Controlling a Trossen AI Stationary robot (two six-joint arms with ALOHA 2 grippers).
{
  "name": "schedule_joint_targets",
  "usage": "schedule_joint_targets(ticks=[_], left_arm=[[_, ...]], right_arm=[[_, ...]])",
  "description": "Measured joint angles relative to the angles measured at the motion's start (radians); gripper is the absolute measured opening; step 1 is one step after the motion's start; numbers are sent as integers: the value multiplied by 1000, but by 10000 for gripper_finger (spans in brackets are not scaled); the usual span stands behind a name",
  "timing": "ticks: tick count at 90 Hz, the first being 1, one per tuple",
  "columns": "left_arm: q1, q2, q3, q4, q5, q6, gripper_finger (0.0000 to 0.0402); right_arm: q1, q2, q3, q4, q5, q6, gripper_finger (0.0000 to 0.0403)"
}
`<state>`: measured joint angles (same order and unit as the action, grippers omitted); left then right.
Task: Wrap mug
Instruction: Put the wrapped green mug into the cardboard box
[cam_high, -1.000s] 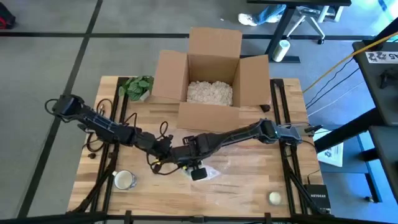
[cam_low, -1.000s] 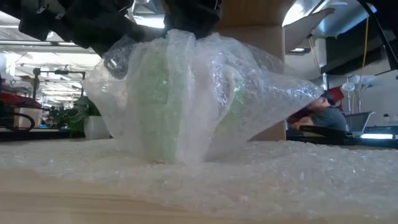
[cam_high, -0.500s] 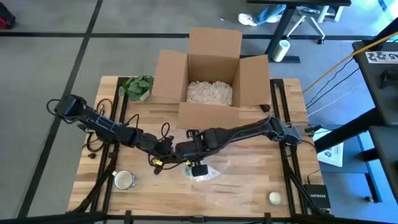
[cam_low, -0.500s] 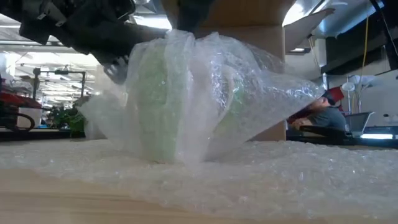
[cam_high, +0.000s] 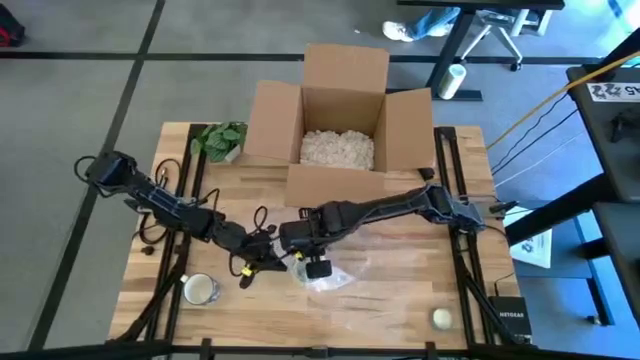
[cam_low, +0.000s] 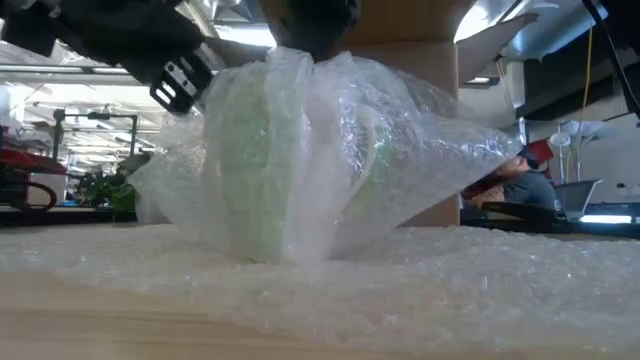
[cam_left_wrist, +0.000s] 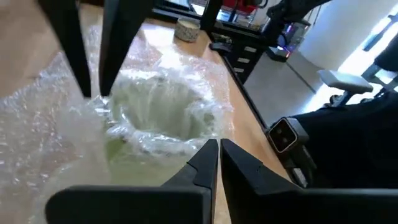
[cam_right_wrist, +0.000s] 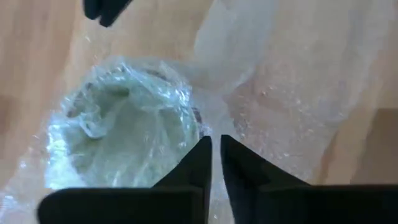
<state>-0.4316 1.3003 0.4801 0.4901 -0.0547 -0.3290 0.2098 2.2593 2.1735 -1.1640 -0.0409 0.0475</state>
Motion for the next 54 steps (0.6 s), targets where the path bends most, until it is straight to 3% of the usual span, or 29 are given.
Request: schedule_joint_targets(ticks=[26, 54], left_arm=[[-63, -96, 0, -93, -87, -8, 0], [-128, -137, 0, -115, -164, -15, 0]], right_arm=[[-8, 1, -25, 34, -31, 0, 125], [-7, -1, -140, 114, -68, 0, 132]])
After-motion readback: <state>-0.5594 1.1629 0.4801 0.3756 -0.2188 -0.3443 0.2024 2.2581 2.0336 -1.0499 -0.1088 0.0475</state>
